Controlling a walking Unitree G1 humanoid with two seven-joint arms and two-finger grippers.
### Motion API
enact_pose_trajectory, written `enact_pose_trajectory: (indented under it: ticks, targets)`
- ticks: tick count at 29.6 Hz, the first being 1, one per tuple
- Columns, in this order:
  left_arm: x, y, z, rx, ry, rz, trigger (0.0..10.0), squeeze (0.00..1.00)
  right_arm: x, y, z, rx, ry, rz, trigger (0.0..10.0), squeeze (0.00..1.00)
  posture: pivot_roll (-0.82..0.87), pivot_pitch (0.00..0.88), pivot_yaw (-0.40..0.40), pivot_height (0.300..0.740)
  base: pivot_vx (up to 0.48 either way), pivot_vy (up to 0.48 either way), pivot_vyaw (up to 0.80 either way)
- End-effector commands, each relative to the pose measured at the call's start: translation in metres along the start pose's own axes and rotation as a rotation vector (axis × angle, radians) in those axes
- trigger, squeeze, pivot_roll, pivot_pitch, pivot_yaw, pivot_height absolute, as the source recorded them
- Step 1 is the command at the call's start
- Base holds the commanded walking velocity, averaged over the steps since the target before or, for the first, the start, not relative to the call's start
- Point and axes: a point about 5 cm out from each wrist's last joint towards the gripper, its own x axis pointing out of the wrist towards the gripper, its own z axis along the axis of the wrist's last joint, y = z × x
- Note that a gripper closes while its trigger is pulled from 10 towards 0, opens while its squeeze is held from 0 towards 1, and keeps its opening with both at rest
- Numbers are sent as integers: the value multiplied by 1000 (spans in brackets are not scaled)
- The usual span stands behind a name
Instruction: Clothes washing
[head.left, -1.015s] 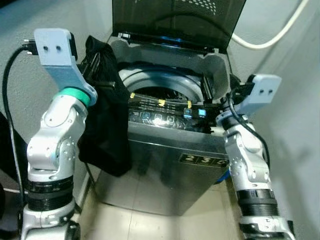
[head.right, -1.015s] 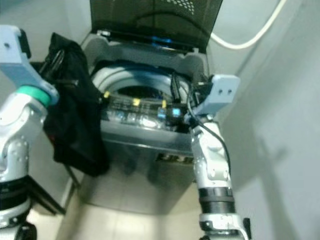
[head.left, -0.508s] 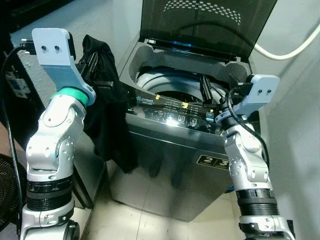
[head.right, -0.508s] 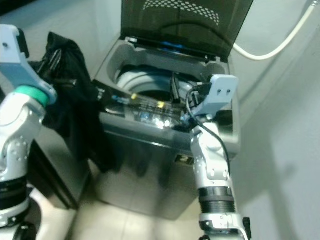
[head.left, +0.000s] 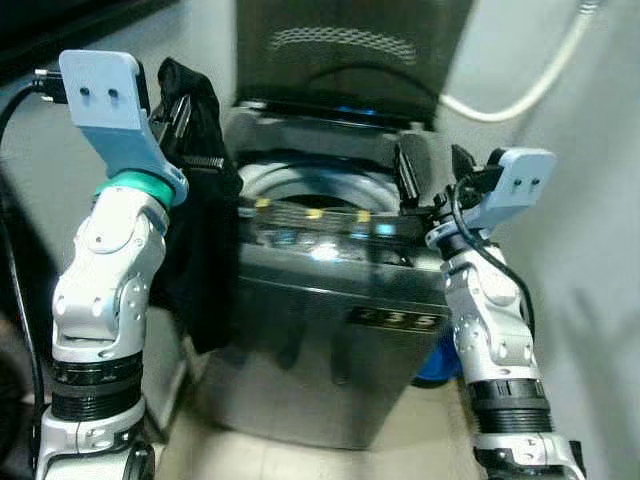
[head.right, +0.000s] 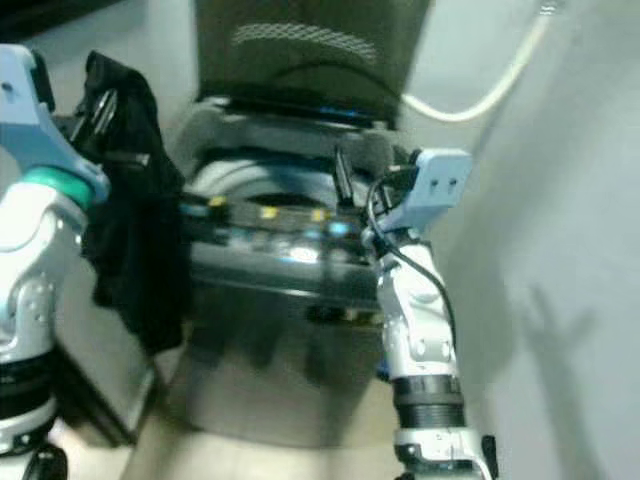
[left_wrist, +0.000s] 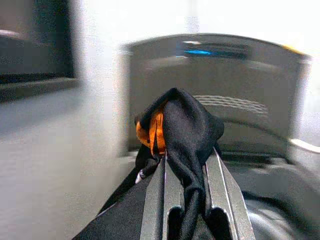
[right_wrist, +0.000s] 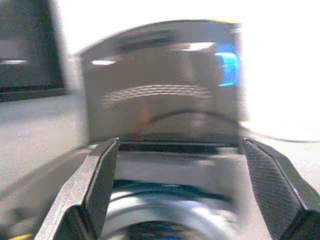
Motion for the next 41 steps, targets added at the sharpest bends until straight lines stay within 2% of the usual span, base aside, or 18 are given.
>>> enact_pose_trajectory:
  ticks: [1,9,25,26,28,29,31,32,33,34,35,36,37,38,39,40,41]
  targets:
    - [1,-1,3,6,-16,-9,10000,0,-1,-3,0,-2,-3,-14,10000,0,68,62,-11,740,461,0,-800]
    - [1,-3,2,5,-13,-15,10000,0,-1,-5,1,-3,-7,-34,10000,0,66,62,-11,740,416,0,-544]
    - [2,-6,3,13,-23,-37,10000,0,-1,-3,0,6,-6,-18,10000,0,67,59,-10,740,0,0,0]
    - [3,-3,10,85,-85,-24,10000,0,-1,-2,0,10,-6,-6,10000,0,67,59,-10,740,0,0,0]
    - [9,5,26,326,-217,14,10000,0,-2,3,0,29,-10,34,10000,0,73,60,-14,740,0,0,0]
    - [9,5,26,326,-217,14,10000,0,-2,3,0,29,-10,34,10000,0,73,60,-14,740,0,0,0]
    - [20,19,40,575,-311,96,10000,0,-1,8,2,42,-17,68,10000,0,75,65,-18,740,0,0,0]
    - [20,19,40,575,-311,96,10000,0,-1,8,2,42,-17,68,10000,0,75,65,-18,740,0,0,0]
    - [29,35,48,690,-344,180,10000,0,-1,10,3,44,-21,79,10000,0,72,70,-20,740,0,0,0]
    - [29,35,48,690,-344,180,10000,0,-1,10,3,44,-21,79,10000,0,72,70,-20,740,0,0,0]
    - [37,50,52,749,-343,231,10000,0,-1,11,4,45,-23,85,10000,0,72,70,-20,740,0,0,0]
    - [37,50,52,749,-343,231,10000,0,-1,11,4,45,-23,85,10000,0,72,70,-20,740,0,0,0]
    - [43,62,55,768,-321,274,10000,0,-1,11,4,45,-25,89,10000,0,72,70,-20,740,0,0,0]
    - [43,62,55,768,-321,274,10000,0,-1,11,4,45,-25,89,10000,0,72,70,-20,740,0,0,0]
    - [46,75,55,762,-284,323,10000,0,-1,11,5,43,-25,89,10000,0,64,75,-18,740,0,0,0]
    - [49,84,47,684,-179,340,10000,0,-3,10,5,39,-23,87,10000,0,59,76,-17,740,0,0,0]
    - [49,84,47,684,-179,340,10000,0,-3,10,5,39,-23,87,10000,0,59,76,-17,740,0,0,0]
